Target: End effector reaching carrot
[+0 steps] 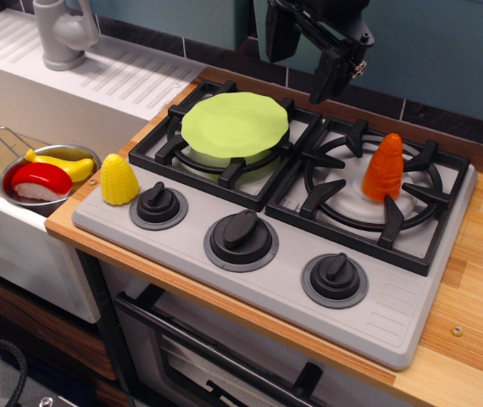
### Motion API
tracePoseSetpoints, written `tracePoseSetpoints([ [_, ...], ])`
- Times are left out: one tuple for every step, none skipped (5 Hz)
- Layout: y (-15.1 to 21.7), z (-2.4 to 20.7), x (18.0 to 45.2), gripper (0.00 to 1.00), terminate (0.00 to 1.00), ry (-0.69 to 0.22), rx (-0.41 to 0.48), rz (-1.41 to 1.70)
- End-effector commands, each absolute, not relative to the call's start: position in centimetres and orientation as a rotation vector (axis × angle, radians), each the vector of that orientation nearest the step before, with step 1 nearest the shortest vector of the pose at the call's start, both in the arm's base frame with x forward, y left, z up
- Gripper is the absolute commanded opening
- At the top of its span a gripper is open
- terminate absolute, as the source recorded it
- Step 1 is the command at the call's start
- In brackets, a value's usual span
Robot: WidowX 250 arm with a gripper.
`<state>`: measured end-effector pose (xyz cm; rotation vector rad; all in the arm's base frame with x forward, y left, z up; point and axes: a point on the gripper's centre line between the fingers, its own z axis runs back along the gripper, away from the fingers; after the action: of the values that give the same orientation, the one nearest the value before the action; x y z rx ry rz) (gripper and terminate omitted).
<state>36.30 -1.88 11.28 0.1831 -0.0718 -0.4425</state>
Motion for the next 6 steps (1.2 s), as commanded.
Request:
tracePoseSetpoints([
  [-1.9,11.3,36.3,1.00,0.00,-0.072,0.183,-0.442],
  [-3.6,11.6,35.8,1.00,0.00,-0.072,0.166,-0.415],
  [-4.9,11.9,35.2,1.00,0.00,-0.061,0.151,-0.398],
  [-6.2,11.9,34.3,1.00,0.00,-0.059,0.156,-0.381],
  [-7.5,11.4,33.7,1.00,0.00,-0.064,0.146,-0.366],
  [-9.3,10.8,33.7,1.00,0.00,-0.083,0.134,-0.346],
])
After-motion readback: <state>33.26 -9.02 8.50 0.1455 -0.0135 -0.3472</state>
